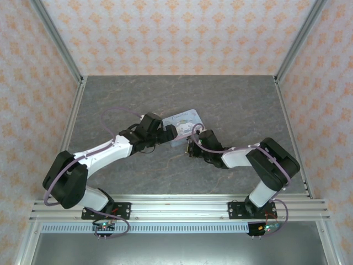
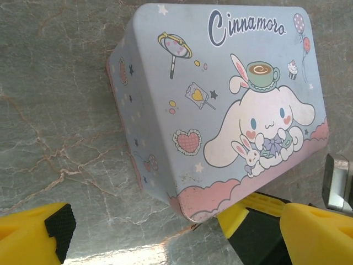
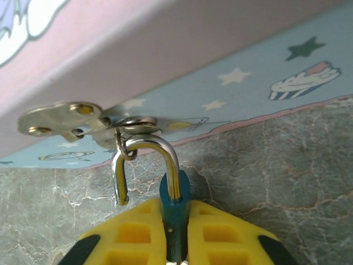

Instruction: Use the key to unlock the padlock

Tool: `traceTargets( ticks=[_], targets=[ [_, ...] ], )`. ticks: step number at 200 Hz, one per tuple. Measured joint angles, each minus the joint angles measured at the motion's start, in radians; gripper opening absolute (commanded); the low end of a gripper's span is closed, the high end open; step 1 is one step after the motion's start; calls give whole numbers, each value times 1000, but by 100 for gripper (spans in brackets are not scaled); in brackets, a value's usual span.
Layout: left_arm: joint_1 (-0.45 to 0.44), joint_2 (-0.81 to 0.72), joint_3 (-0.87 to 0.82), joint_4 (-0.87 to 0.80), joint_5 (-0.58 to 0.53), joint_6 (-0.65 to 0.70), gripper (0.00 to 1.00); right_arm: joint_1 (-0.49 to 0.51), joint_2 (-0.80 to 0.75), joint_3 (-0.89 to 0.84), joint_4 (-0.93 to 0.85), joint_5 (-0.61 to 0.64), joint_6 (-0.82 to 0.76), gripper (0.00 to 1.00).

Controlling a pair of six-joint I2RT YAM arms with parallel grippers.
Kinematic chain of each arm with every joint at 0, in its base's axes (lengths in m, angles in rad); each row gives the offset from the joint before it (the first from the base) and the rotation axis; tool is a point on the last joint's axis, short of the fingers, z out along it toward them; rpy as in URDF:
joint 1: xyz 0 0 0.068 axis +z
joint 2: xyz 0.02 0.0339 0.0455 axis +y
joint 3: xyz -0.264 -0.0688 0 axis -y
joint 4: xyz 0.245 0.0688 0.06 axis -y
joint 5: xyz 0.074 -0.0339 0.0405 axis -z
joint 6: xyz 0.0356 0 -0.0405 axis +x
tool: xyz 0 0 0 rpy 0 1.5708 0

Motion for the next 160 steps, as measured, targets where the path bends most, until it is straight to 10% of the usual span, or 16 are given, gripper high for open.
traceTargets(
  ticks=[160],
  targets=[
    [-121, 268, 269, -232, -415, 178, 100, -25, -25, -90, 119, -14, 100, 0]
  ],
)
